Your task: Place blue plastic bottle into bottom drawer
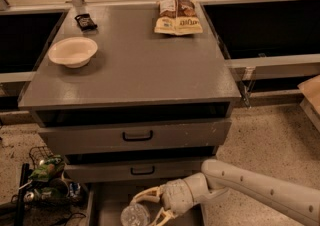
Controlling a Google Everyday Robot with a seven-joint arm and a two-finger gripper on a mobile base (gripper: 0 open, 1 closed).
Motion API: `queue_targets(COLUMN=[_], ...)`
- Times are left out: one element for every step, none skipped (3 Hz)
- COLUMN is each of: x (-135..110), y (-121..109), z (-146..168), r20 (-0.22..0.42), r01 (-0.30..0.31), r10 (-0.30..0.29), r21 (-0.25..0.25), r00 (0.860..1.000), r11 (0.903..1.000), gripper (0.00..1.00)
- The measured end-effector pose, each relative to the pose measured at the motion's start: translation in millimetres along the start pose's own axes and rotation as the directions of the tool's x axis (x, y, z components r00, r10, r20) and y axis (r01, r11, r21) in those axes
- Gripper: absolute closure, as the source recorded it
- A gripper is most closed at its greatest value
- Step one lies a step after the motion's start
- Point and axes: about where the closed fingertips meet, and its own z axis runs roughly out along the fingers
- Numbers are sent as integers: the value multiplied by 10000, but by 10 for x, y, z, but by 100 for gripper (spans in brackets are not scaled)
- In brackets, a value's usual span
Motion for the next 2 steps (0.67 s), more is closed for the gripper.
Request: queue_targets(x=[161, 161], y=[-92, -92], z=[12, 12], r20=[472, 472], r01=[-66, -66], r10=[69, 69], r21=[-54, -54], r00=[9989, 9989], r11=[10000, 10000], gripper=[100, 100])
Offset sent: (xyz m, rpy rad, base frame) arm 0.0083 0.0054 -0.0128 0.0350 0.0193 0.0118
